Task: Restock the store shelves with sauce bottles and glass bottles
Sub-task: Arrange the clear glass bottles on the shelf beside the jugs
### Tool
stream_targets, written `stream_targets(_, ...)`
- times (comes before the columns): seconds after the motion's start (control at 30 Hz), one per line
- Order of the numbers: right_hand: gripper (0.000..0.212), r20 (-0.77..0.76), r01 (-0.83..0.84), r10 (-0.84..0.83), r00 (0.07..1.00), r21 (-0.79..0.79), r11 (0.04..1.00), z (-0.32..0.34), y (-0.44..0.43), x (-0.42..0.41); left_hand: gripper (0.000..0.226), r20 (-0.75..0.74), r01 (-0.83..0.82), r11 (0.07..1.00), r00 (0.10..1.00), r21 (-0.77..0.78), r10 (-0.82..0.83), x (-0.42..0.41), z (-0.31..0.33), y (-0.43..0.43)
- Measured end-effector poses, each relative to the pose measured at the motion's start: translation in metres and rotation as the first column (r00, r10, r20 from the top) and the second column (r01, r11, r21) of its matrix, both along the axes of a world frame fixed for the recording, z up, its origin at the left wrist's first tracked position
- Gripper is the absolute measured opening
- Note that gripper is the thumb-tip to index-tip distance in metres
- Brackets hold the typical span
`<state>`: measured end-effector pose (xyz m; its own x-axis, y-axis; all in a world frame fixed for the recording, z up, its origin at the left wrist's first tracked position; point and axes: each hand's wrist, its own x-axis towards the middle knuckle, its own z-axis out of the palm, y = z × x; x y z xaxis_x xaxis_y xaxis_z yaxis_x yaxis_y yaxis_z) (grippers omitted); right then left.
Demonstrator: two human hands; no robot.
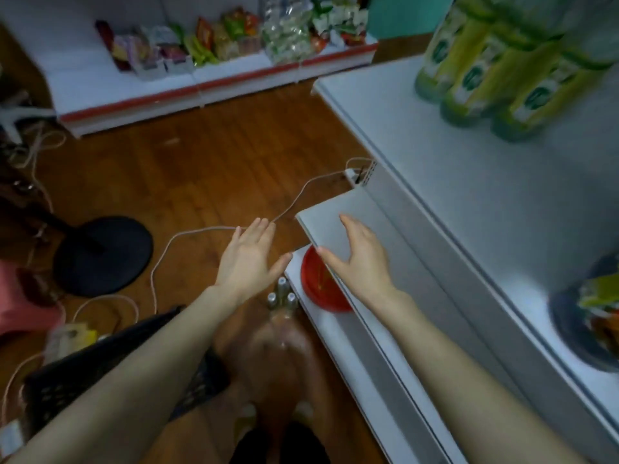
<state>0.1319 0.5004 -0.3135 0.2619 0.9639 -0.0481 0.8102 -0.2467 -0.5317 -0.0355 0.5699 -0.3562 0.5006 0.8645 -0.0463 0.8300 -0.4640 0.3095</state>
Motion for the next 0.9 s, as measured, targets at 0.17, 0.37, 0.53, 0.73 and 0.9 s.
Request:
stream_targets(0.17, 0.075, -0.087, 0.042, -0.060, 0.994, -0.196, 0.980, -0.115, -0.026, -0.020, 0.073, -0.024, -0.031, 0.992, 0.999, -0.126, 0.029, -0.028, -0.101, -0.025)
stream_targets(0.37, 0.079, -0.152, 0.075, -0.128, 0.980, -0.317, 0.945, -0.280, -0.043, -0.030, 0.070, -0.145, -0.088, 0.971, 0.988, -0.224, 0.056, -0.056, -0.264, -0.038)
stream_targets(0.53, 0.082, -0.175, 0.106, -0.175, 0.969, -0.348, 0.932, -0.435, -0.035, -0.033, 0.073, -0.149, -0.140, 0.957, 0.983, -0.253, 0.105, -0.057, -0.413, -0.037)
stream_targets(0.73, 0.083, -0.182, 0.091, -0.154, 0.971, -0.313, 0.945, -0.597, -0.013, -0.030, 0.077, -0.088, -0.206, 0.937, 0.978, -0.281, 0.188, -0.044, -0.576, -0.020)
stream_targets(0.9, 0.089, -0.212, 0.108, -0.159, 0.964, -0.233, 0.966, -0.698, 0.009, -0.022, 0.089, 0.009, -0.223, 0.949, 0.973, -0.221, 0.231, -0.031, -0.668, 0.009)
